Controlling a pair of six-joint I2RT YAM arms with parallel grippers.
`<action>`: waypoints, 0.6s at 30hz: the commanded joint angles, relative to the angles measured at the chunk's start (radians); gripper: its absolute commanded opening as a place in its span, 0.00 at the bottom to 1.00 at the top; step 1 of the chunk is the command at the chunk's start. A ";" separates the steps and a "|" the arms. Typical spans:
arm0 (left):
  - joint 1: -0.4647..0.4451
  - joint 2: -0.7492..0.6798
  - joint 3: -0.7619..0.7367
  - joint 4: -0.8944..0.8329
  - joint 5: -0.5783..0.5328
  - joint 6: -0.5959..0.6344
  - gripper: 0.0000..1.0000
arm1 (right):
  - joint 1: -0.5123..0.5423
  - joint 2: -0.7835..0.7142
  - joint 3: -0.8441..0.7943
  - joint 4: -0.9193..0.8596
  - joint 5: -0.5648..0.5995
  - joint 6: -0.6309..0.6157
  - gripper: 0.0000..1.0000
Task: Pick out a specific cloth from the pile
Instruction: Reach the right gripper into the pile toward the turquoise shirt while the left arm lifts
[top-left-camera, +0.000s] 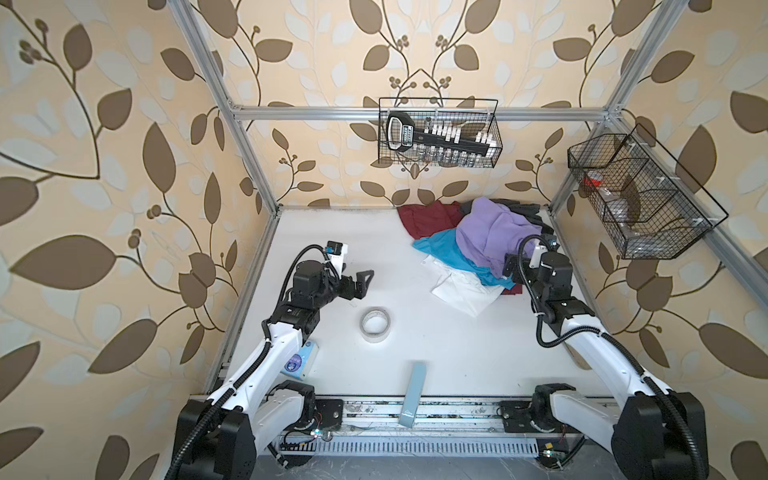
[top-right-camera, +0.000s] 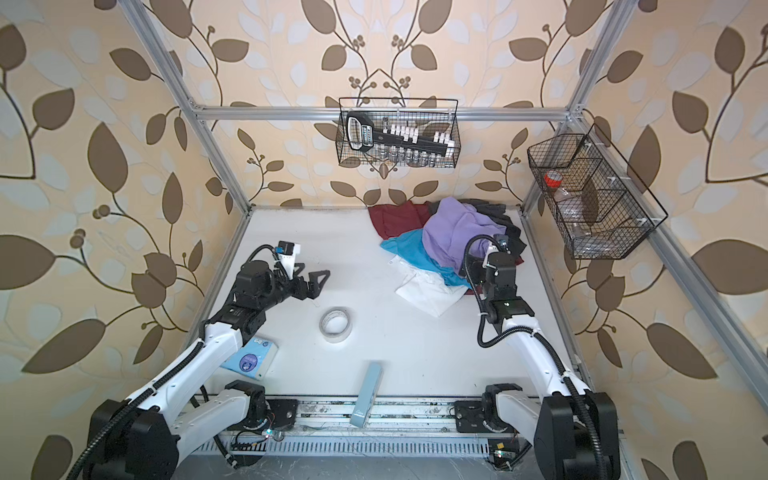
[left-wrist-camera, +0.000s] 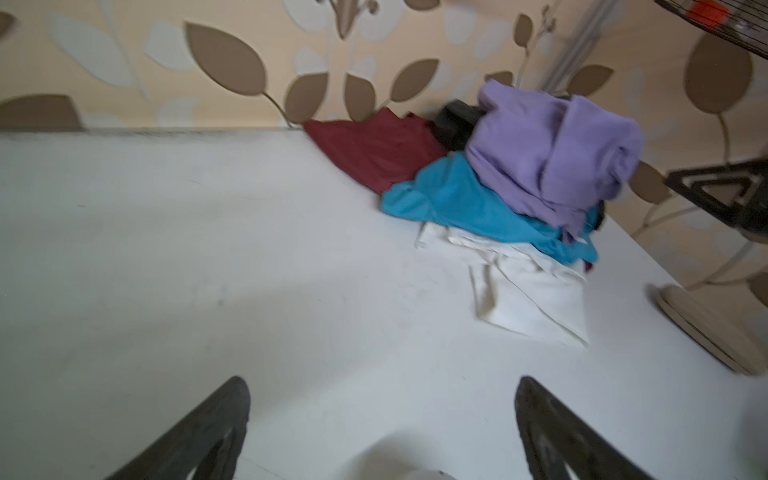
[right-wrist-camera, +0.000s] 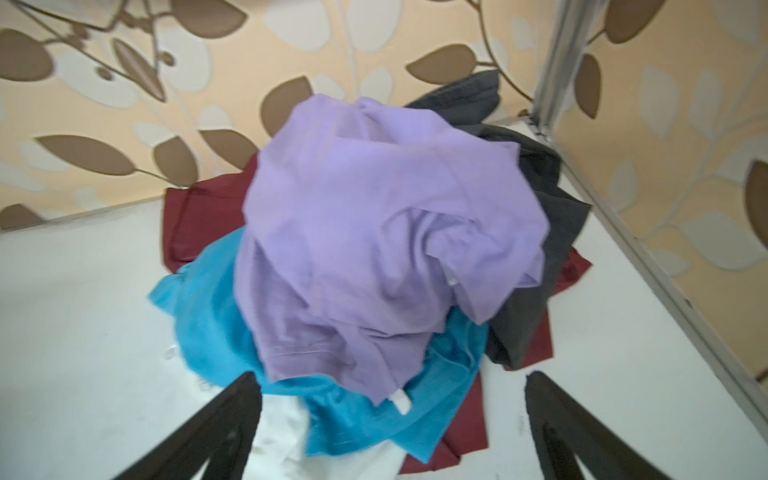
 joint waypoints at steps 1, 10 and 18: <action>-0.041 0.009 0.019 -0.057 0.252 0.068 0.99 | 0.099 0.033 0.087 -0.175 -0.062 -0.013 0.99; -0.073 0.045 0.037 -0.107 0.308 0.119 0.99 | 0.334 0.392 0.328 -0.272 -0.078 -0.065 0.86; -0.075 0.072 0.035 -0.112 0.356 0.159 0.99 | 0.363 0.702 0.642 -0.362 -0.054 -0.094 0.77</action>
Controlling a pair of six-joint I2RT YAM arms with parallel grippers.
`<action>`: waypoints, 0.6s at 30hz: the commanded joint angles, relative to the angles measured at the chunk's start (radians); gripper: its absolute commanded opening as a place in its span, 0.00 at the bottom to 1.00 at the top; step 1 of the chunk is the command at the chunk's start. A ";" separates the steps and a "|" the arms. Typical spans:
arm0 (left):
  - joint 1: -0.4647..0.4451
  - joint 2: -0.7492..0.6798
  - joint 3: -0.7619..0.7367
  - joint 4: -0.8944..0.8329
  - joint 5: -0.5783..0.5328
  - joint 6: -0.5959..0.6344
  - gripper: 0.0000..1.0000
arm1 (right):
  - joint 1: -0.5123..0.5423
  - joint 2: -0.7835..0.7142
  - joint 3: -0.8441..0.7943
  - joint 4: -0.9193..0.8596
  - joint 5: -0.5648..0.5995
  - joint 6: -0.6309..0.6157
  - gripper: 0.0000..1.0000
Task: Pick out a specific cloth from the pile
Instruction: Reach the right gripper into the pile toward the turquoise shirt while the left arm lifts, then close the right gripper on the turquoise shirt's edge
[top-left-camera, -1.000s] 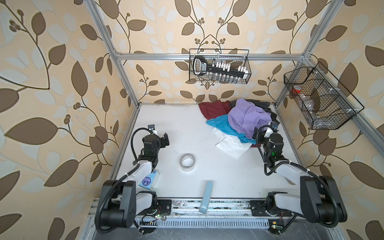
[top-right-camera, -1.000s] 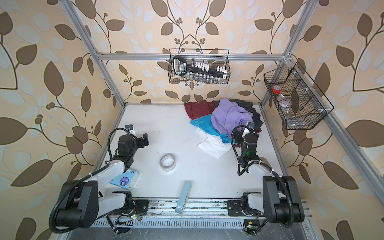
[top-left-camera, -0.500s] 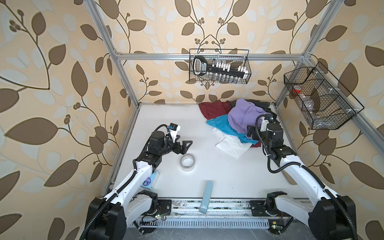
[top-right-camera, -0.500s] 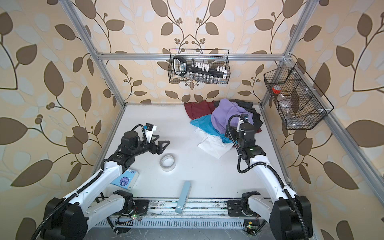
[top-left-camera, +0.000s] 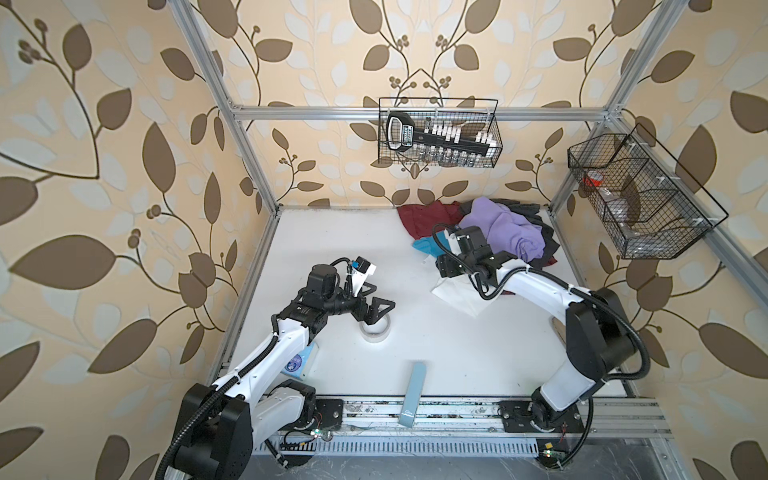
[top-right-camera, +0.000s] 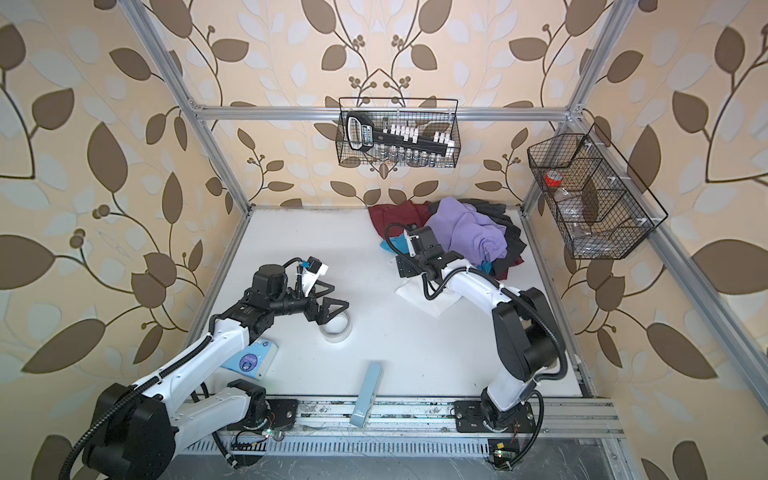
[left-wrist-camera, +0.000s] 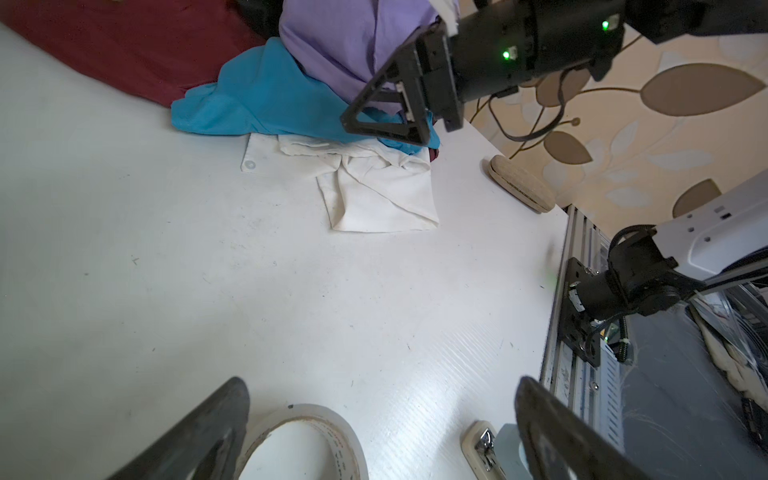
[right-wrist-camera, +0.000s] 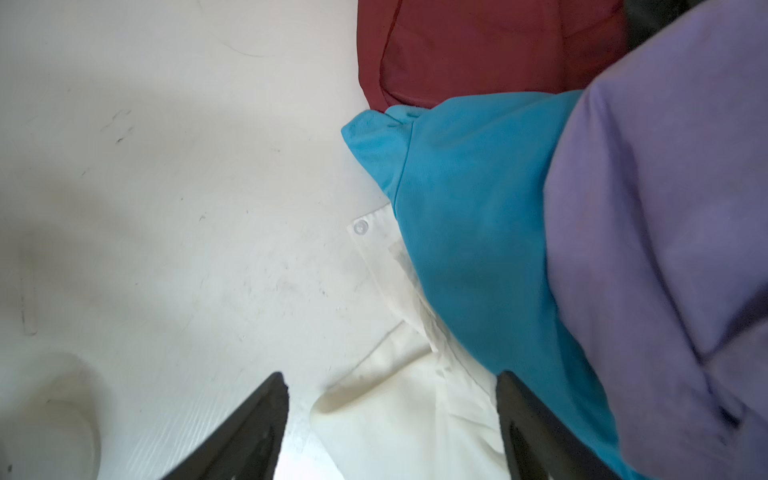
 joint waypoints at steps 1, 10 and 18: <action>-0.012 0.017 0.037 -0.010 0.053 0.044 0.99 | 0.001 0.086 0.124 -0.075 0.017 -0.022 0.76; -0.012 0.035 0.048 -0.030 0.089 0.076 0.99 | -0.003 0.333 0.386 -0.211 0.092 -0.073 0.74; -0.012 0.028 0.054 -0.039 0.138 0.089 0.99 | -0.040 0.433 0.502 -0.263 0.166 -0.076 0.74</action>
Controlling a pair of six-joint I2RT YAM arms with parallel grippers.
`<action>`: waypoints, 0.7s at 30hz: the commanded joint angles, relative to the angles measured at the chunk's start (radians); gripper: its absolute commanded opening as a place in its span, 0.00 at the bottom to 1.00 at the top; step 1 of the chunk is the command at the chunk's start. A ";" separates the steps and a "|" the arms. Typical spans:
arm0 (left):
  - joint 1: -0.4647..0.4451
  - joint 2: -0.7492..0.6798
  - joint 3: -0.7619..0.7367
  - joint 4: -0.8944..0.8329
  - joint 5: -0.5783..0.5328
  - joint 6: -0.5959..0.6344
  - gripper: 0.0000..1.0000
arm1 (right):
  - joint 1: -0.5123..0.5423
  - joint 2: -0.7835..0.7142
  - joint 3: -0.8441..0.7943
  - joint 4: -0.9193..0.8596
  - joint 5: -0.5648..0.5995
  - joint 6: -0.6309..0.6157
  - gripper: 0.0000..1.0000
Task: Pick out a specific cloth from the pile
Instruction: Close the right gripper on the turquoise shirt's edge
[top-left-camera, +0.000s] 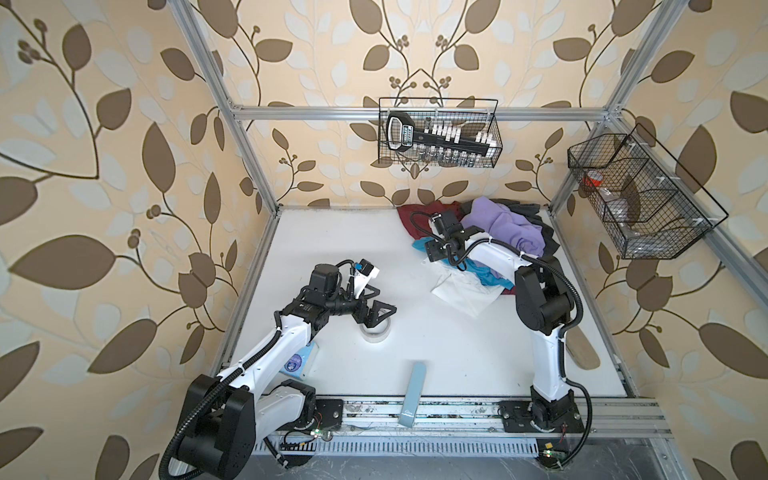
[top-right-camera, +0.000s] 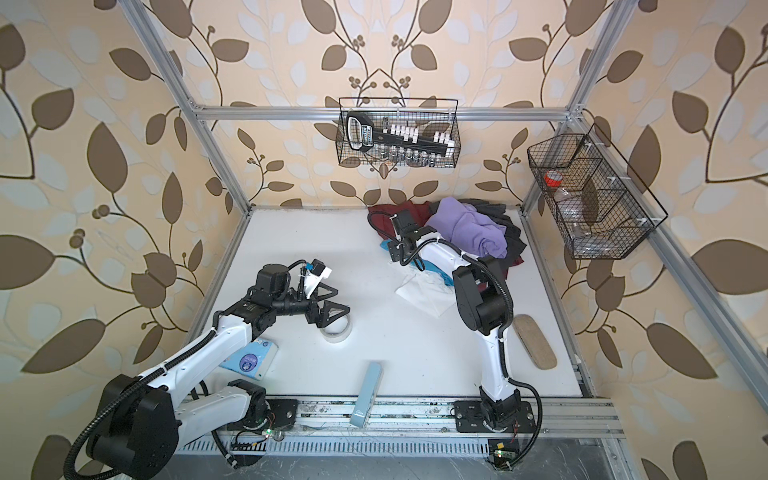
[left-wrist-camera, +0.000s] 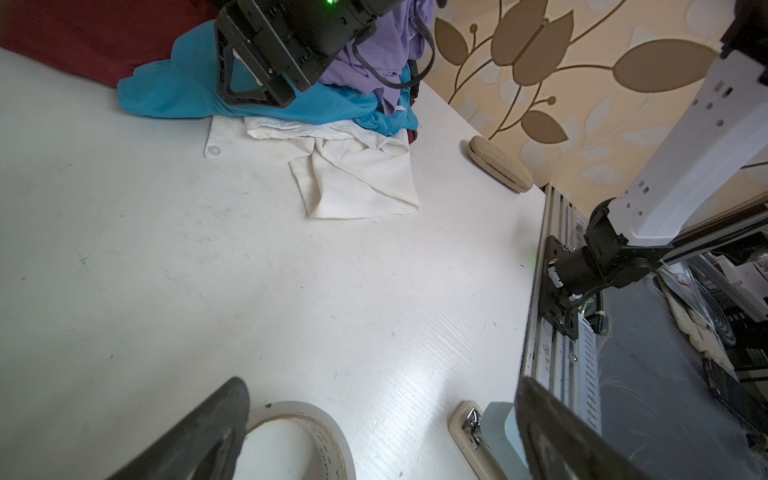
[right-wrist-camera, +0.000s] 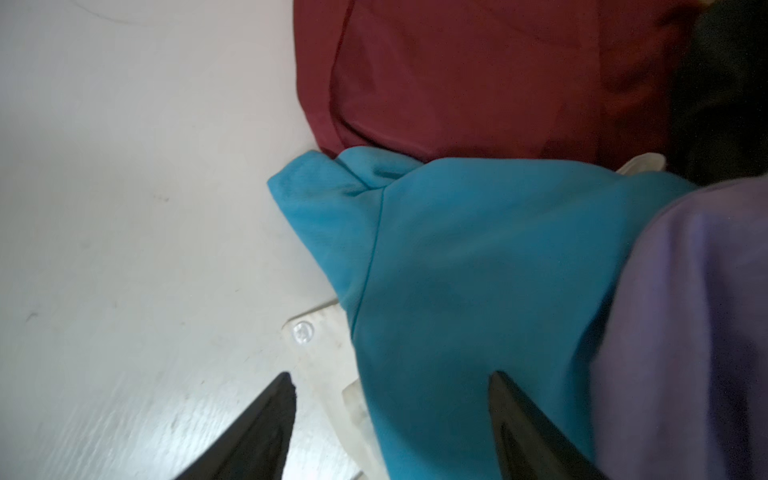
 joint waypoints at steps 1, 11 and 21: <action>-0.012 -0.008 0.039 -0.006 0.070 0.035 0.99 | -0.019 0.044 0.056 -0.056 0.050 -0.014 0.74; -0.012 -0.010 0.039 -0.006 0.072 0.040 0.99 | -0.030 0.119 0.097 -0.070 0.062 -0.020 0.60; -0.012 -0.011 0.038 -0.007 0.070 0.040 0.99 | -0.031 0.102 0.089 -0.070 0.074 -0.013 0.13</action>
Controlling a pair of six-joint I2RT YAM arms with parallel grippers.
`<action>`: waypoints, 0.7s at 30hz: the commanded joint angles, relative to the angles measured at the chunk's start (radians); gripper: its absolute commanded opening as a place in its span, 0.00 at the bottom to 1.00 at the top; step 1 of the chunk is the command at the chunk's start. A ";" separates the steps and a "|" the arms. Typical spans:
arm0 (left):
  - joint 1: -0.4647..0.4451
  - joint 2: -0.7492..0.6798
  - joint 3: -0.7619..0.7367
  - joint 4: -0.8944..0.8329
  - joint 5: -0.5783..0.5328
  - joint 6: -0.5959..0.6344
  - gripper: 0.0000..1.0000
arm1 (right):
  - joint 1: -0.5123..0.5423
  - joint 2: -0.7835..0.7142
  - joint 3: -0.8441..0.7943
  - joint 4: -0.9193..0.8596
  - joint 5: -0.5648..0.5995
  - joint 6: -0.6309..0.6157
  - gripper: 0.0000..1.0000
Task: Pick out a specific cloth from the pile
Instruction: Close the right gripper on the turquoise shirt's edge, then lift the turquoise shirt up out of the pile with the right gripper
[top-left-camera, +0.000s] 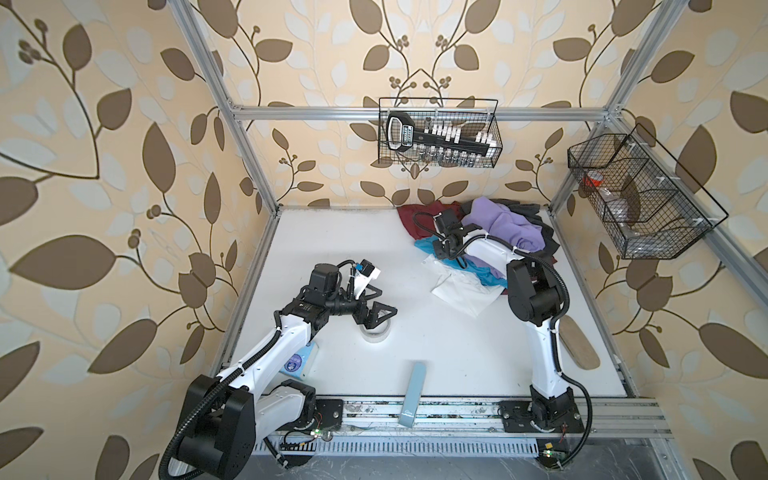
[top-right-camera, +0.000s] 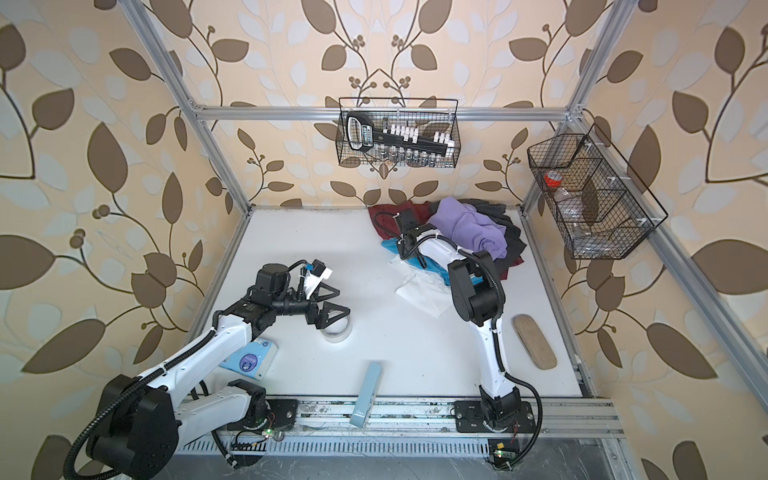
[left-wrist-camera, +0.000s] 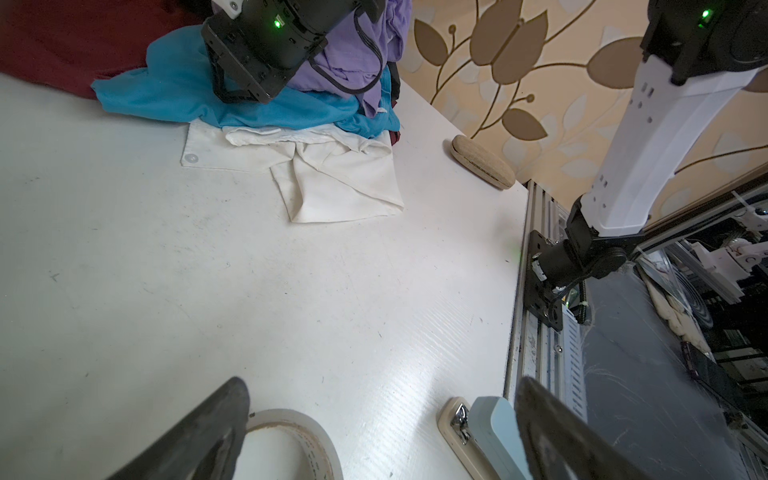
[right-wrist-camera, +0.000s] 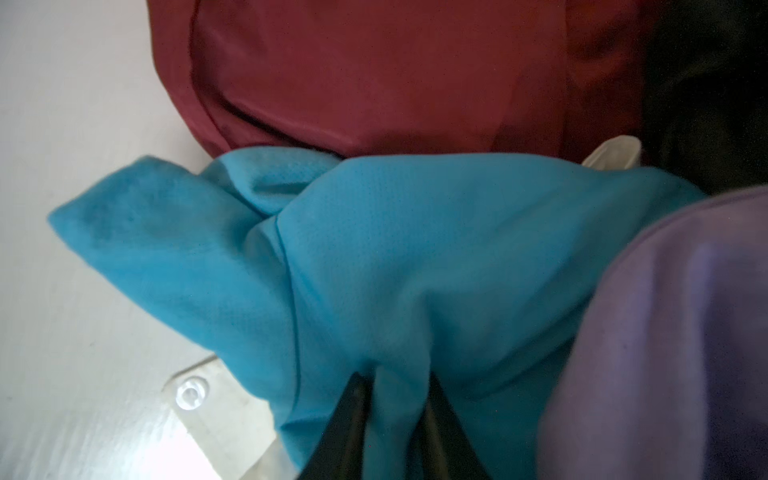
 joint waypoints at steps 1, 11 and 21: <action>-0.012 -0.009 0.036 -0.002 0.031 0.024 0.99 | -0.002 0.001 0.017 -0.033 0.014 0.004 0.06; -0.014 -0.011 0.036 -0.005 0.031 0.023 0.99 | -0.003 -0.063 -0.002 -0.034 -0.003 0.003 0.11; -0.014 -0.020 0.032 -0.004 0.032 0.022 0.99 | -0.012 -0.150 -0.028 -0.029 -0.067 0.015 0.00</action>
